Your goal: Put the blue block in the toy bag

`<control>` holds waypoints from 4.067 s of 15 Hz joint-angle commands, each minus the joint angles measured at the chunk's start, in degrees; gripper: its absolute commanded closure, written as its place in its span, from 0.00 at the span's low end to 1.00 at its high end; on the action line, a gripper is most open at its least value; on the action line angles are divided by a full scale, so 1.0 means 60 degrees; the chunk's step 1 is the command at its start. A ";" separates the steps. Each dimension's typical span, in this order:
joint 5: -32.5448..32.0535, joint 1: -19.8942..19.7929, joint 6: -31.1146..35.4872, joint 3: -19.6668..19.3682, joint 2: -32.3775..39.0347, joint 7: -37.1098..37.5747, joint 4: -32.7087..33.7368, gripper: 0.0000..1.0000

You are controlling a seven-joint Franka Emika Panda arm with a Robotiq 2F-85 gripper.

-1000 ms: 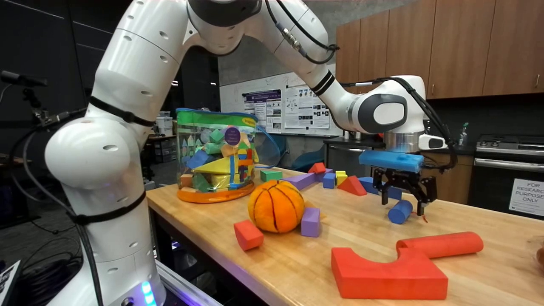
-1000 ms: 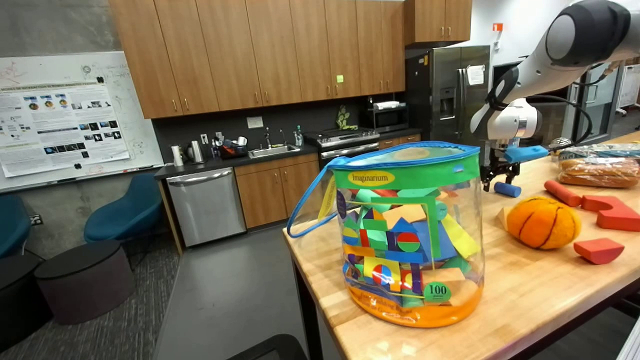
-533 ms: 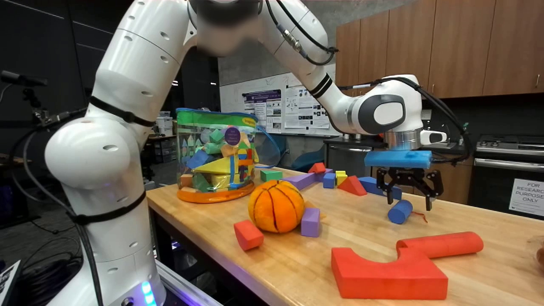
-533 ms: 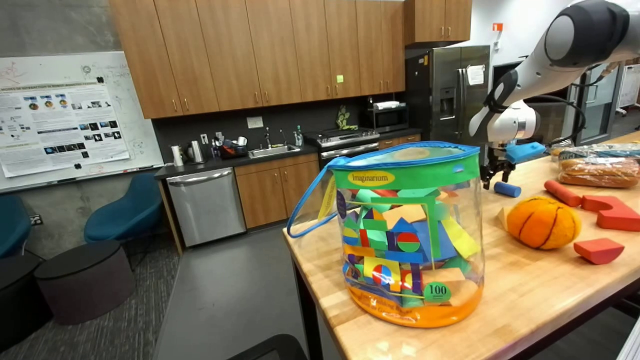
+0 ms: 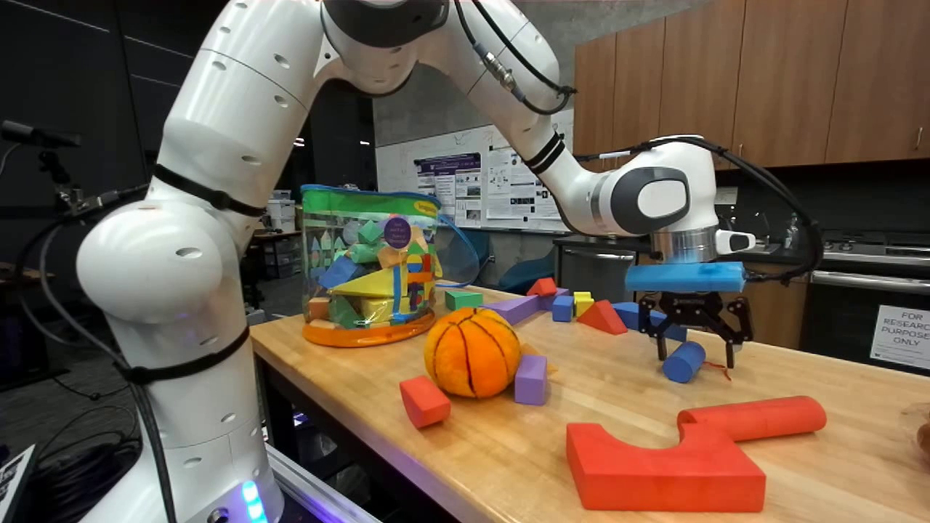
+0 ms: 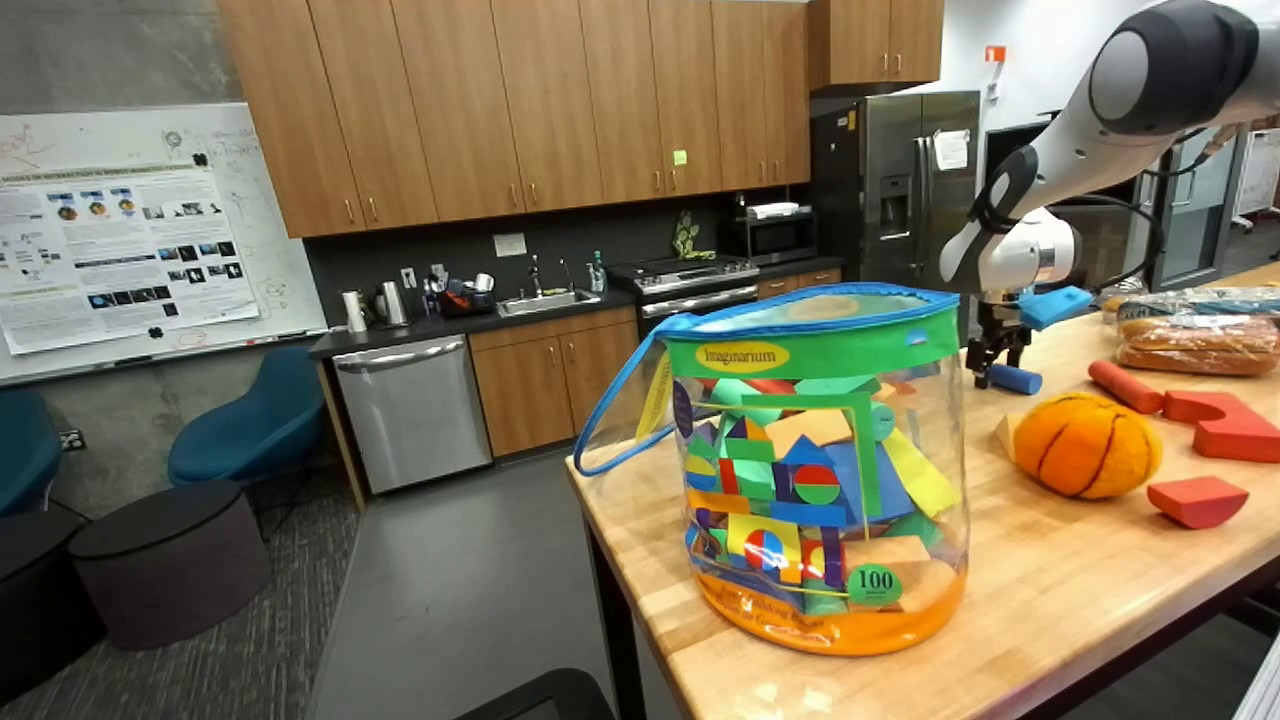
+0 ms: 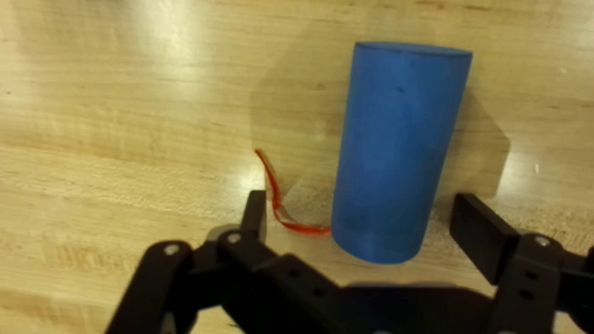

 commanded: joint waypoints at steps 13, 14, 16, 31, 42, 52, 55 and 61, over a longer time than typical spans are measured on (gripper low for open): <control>0.0255 -0.0221 -0.0258 0.0070 -0.0917 0.0007 -0.1115 0.26; 0.0335 -0.0215 -0.0241 0.0073 -0.0986 0.0019 -0.1159 0.32; 0.0458 -0.0177 -0.0219 0.0067 -0.1078 0.0073 -0.1197 0.46; -0.1783 0.0991 -0.1190 -0.0601 -0.3435 0.2340 -0.1103 0.84; -0.2653 0.2104 -0.1102 -0.0152 -0.7069 0.2714 -0.2362 0.84; -0.4334 0.3214 0.0361 0.1591 -0.9982 0.3107 -0.4978 0.84; -0.4661 0.3600 0.0862 0.2110 -1.0585 0.3162 -0.5724 0.84; -0.4790 0.4441 0.2063 0.2747 -1.1468 0.3031 -0.6980 0.84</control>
